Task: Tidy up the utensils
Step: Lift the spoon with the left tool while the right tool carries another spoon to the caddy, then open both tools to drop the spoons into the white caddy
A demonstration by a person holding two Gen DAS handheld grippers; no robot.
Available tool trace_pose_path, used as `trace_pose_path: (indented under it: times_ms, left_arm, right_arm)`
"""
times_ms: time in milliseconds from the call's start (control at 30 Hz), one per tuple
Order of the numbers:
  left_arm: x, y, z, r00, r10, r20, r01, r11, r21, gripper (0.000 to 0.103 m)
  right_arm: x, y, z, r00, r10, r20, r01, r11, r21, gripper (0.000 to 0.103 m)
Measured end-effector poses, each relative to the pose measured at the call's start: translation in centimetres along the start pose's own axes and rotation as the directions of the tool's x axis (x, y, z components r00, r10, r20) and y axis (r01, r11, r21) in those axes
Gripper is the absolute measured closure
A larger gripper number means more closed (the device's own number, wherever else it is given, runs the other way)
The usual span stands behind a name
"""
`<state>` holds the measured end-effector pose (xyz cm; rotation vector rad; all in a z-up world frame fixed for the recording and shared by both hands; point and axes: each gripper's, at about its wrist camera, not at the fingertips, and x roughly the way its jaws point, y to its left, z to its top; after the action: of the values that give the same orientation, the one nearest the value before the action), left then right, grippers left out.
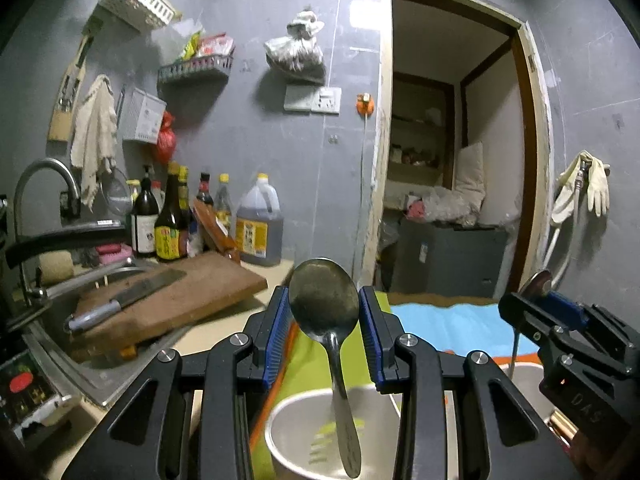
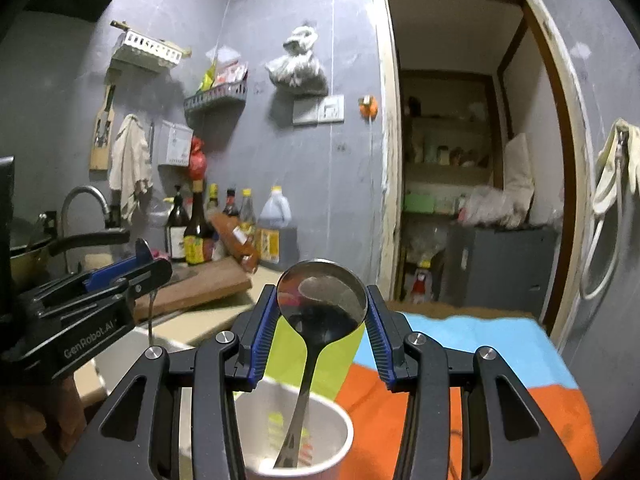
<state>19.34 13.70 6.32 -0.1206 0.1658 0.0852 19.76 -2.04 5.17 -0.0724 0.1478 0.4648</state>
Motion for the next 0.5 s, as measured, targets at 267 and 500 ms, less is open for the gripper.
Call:
trace_pose_path:
  times_ms: [267, 500]
  left_arm:
    - [-0.8, -0.5, -0.5, 0.997, -0.051, -0.053, 0.051, 0.999, 0.002, 0.072]
    - [-1.6, -0.3, 0.0, 0.993, -0.087, -0.077, 0.083, 0.995, -0.046, 0.064]
  right_arm:
    - [-0.2, -0.7, -1.0, 0.997, 0.045, -0.068, -0.041, 0.998, 0.045, 0.062]
    - [-1.3, -1.6, -0.4, 0.995, 0.072, -0.064, -0.066, 0.994, 0.086, 0.055]
